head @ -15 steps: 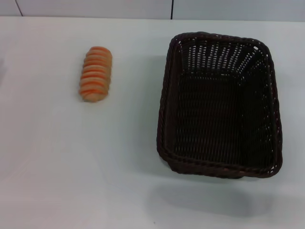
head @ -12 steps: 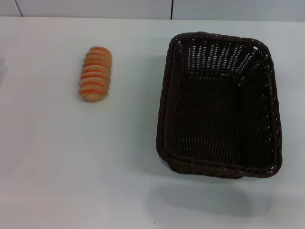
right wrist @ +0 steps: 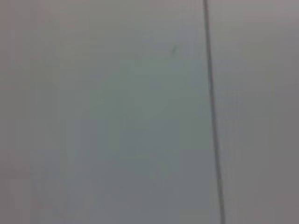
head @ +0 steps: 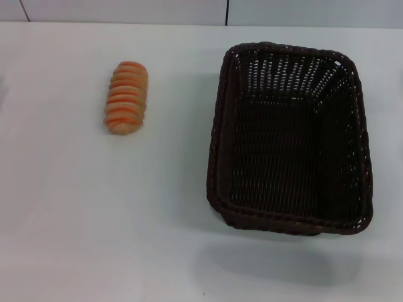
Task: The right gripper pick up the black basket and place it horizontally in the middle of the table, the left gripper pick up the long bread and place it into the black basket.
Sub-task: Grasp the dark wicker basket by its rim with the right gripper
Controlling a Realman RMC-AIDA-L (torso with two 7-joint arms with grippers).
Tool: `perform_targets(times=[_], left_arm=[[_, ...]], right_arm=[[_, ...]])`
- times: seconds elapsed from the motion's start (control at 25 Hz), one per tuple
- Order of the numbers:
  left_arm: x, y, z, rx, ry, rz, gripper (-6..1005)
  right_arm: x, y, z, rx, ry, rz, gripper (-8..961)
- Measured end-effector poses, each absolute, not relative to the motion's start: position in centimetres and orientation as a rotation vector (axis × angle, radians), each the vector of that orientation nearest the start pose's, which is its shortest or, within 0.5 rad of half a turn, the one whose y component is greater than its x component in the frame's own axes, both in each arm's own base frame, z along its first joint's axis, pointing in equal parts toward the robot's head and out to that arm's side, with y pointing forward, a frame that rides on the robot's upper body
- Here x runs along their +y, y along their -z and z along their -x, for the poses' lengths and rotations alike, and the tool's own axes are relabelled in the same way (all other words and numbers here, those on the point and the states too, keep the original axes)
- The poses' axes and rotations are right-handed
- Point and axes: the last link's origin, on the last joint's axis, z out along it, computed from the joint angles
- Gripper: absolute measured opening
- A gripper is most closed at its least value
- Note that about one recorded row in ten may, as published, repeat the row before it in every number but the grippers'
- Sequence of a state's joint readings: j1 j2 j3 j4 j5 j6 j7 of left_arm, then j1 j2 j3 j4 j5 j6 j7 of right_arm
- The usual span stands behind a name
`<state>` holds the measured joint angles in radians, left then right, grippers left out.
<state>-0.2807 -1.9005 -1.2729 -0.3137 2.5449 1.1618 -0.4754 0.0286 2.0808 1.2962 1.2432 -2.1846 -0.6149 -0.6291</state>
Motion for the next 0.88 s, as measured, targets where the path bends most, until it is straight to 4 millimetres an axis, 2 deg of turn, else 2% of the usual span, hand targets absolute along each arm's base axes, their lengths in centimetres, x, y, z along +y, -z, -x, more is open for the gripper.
perform_targets(times=[0.24, 0.52, 0.76, 0.88], left_arm=[[32.2, -10.0, 37.9, -0.661, 0.901, 1.296, 859], [32.5, -9.9, 37.4, -0.644, 0.905, 1.329, 860], [32.8, -9.8, 37.1, -0.636, 0.916, 1.343, 860], [32.8, -9.8, 37.0, -0.633, 0.920, 1.344, 860]], right_arm=[[34.3, -6.7, -23.4, 0.668, -0.636, 1.469, 784], [34.9, -7.8, -21.8, 0.649, -0.614, 1.569, 785], [38.1, -9.8, -21.2, 0.659, -0.570, 1.623, 783], [40.3, -9.8, -20.1, 0.731, -0.429, 1.712, 783]])
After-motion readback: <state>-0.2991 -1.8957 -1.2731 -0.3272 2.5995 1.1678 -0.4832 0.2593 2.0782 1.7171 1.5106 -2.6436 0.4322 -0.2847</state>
